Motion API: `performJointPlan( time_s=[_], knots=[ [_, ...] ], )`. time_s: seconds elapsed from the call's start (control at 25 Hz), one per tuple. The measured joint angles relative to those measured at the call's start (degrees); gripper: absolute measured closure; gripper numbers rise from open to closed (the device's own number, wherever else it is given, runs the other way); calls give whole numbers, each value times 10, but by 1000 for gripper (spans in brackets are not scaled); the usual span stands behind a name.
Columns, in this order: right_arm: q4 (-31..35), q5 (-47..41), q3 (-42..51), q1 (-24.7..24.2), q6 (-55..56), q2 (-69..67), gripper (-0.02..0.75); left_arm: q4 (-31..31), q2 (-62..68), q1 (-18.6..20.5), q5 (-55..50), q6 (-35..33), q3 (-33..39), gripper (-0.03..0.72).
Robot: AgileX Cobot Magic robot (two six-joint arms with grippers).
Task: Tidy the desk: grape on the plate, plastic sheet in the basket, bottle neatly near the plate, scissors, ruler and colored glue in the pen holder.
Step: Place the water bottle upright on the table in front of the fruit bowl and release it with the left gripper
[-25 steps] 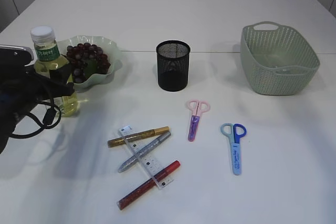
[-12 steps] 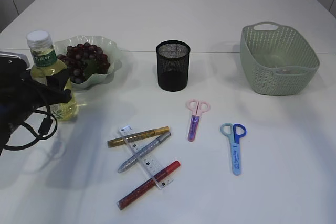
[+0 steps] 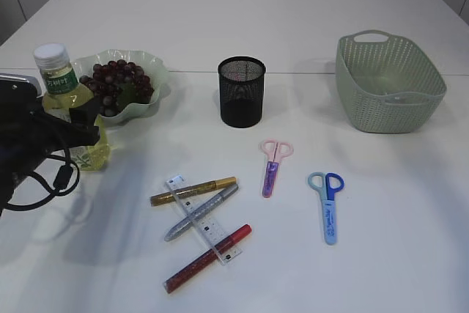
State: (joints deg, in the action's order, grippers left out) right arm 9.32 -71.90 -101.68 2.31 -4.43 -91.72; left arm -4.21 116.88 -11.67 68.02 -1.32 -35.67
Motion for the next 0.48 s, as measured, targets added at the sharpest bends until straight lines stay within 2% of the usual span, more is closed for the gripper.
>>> performJointPlan(
  time_s=[0.48],
  knots=[
    [-1,0,0,0,0,0,254,6,-59,-5,-40,0,27,112]
  ],
)
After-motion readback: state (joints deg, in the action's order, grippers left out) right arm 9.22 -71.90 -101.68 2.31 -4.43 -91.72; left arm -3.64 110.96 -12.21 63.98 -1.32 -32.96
